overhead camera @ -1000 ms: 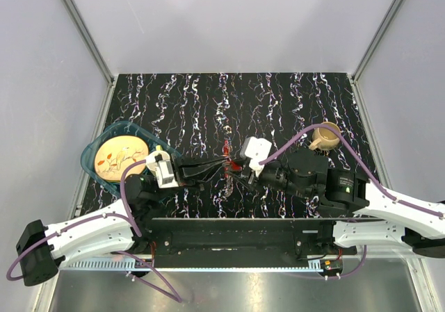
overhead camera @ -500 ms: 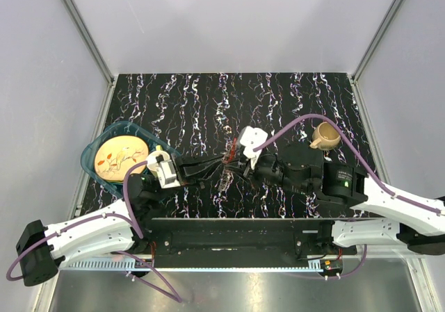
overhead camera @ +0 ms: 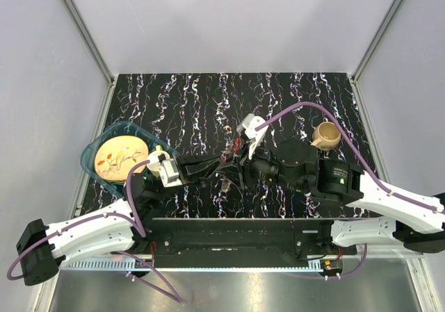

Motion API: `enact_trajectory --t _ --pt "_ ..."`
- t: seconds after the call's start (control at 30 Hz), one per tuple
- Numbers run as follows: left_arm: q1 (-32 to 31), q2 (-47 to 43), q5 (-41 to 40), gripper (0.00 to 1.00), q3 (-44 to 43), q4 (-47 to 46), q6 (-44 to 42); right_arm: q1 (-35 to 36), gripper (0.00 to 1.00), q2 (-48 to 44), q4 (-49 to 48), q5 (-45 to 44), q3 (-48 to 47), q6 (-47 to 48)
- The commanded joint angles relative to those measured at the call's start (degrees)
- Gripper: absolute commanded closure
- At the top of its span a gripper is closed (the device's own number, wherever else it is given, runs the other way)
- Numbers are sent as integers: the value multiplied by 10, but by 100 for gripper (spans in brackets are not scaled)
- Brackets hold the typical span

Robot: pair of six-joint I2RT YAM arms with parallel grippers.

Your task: Remove the keys from the keyring

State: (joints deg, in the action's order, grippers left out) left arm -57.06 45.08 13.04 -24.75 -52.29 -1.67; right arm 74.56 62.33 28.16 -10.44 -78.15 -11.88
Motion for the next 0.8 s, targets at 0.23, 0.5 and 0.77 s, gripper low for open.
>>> enact_trajectory --t 0.23,0.5,0.77 --pt "0 -21 1 100 -2 -77 44 3 51 -24 -53 83 -2 -52" --pt "1 -49 8 100 16 -148 101 2 42 33 128 283 -96 46" --pt "1 -92 17 100 30 -153 130 3 45 64 197 293 -191 97"
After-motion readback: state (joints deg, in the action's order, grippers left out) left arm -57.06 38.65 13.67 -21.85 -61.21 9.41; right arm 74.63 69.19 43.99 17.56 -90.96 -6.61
